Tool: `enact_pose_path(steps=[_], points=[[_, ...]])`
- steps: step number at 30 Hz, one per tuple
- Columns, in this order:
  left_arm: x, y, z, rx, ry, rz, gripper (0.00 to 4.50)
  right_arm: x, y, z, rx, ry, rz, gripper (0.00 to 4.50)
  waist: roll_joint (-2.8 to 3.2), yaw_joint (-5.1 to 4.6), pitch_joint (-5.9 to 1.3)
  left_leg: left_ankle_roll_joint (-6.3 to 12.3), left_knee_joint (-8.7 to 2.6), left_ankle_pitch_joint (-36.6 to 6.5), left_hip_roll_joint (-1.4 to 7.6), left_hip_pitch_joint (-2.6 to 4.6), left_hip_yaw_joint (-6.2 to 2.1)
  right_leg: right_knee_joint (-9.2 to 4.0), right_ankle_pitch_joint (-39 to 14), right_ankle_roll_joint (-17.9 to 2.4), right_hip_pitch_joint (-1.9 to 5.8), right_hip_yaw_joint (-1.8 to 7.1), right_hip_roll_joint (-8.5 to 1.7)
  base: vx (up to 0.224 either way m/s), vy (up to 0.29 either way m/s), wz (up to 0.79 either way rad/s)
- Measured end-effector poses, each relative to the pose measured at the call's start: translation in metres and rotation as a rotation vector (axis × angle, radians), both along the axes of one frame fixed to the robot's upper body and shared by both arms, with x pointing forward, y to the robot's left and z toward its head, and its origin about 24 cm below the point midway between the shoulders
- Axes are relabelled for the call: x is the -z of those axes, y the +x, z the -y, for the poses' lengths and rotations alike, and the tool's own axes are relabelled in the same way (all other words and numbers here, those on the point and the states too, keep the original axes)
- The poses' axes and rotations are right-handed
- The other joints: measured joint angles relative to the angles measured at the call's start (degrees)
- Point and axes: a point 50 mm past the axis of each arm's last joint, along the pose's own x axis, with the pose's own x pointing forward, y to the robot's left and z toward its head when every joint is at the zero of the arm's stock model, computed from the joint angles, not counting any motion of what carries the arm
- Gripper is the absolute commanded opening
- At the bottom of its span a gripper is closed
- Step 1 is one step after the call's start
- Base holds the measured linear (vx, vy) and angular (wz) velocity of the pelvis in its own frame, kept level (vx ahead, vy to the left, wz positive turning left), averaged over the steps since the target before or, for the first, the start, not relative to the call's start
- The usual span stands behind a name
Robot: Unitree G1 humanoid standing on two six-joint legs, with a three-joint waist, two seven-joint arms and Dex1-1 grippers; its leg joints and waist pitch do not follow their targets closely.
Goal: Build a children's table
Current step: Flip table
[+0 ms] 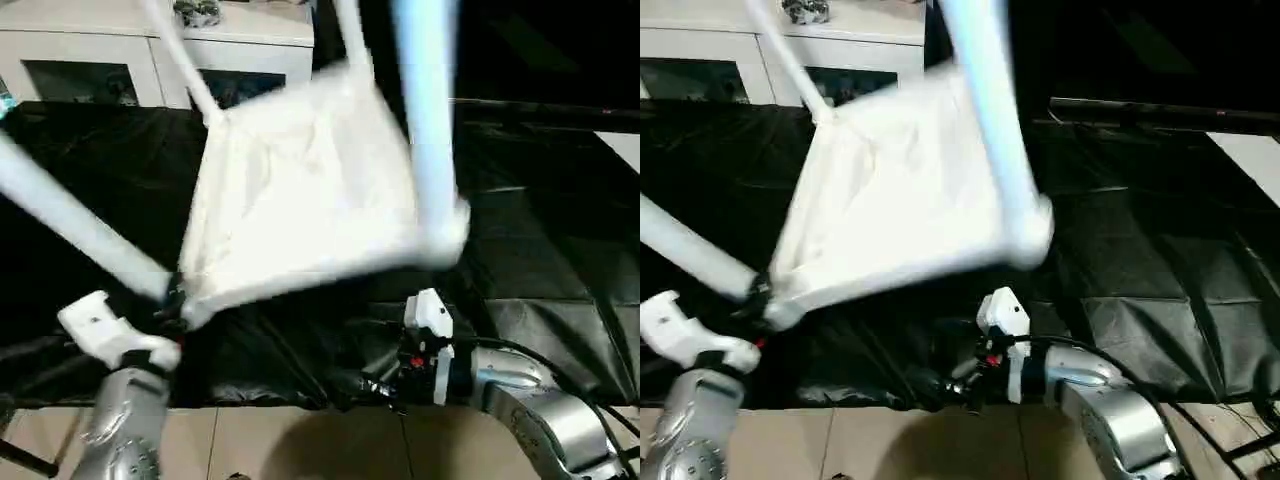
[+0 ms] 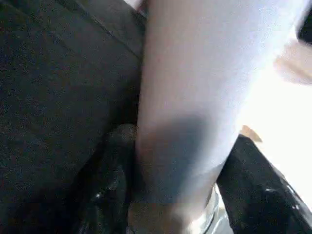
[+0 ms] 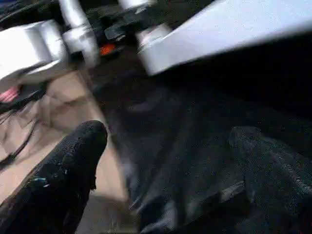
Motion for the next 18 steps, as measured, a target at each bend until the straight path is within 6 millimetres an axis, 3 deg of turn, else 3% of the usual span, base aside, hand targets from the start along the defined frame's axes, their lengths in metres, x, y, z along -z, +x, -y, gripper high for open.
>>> enact_pose_path(steps=[9, 18], points=[[-0.005, 0.003, 0.010, 0.053, 0.024, -0.028, 2.19, 0.006, 0.036, -0.010, 0.315, 0.161, -0.075, 4.50, -0.13, -0.49, 0.11, -0.19, -0.28, 0.19, 0.00, -0.09, 0.03, 0.05, 0.00, 0.00, -0.23, 0.00, 0.02, 0.000, 0.000, 0.00], [-0.008, 0.005, 0.015, 0.065, 0.029, -0.030, 2.19, -0.011, 0.066, -0.026, 0.418, 0.441, -0.168, 4.50, -0.60, -0.21, 0.27, -0.18, -0.37, 0.24, 0.00, -0.15, 0.05, 0.03, 0.00, 0.00, -0.29, -0.03, 0.02, 0.000, 0.000, 0.00]])
